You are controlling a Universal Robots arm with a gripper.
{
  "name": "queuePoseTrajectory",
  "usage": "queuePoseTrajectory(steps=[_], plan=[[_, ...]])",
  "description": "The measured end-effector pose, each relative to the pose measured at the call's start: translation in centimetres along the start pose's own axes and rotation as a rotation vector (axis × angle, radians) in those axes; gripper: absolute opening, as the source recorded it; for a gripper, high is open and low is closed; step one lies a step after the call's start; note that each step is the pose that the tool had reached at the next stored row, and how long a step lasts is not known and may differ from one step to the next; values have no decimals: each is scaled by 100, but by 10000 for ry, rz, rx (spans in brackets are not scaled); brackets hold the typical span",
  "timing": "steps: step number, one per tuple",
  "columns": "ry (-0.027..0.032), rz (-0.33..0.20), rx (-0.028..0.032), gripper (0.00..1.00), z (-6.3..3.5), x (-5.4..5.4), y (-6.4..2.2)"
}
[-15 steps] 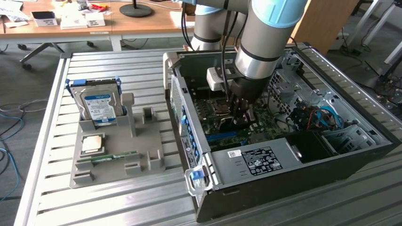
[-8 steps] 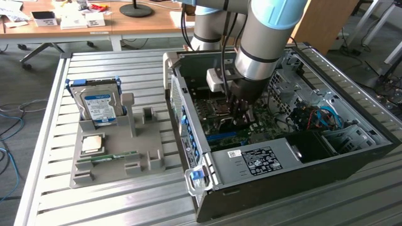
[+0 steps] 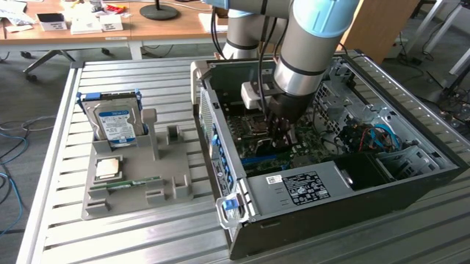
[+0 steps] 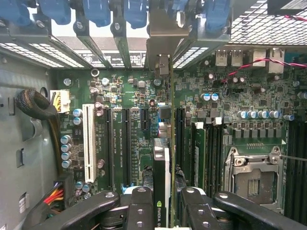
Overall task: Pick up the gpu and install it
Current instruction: 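Insert the gpu into the slot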
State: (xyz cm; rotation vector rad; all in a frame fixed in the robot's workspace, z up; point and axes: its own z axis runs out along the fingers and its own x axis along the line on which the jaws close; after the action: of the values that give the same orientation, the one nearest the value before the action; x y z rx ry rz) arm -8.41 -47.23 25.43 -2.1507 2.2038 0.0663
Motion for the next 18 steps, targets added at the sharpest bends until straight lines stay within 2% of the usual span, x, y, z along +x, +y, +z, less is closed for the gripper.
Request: queuePoseTrajectory(steps=[18], plan=[[5,29,2,27,47,5,23]])
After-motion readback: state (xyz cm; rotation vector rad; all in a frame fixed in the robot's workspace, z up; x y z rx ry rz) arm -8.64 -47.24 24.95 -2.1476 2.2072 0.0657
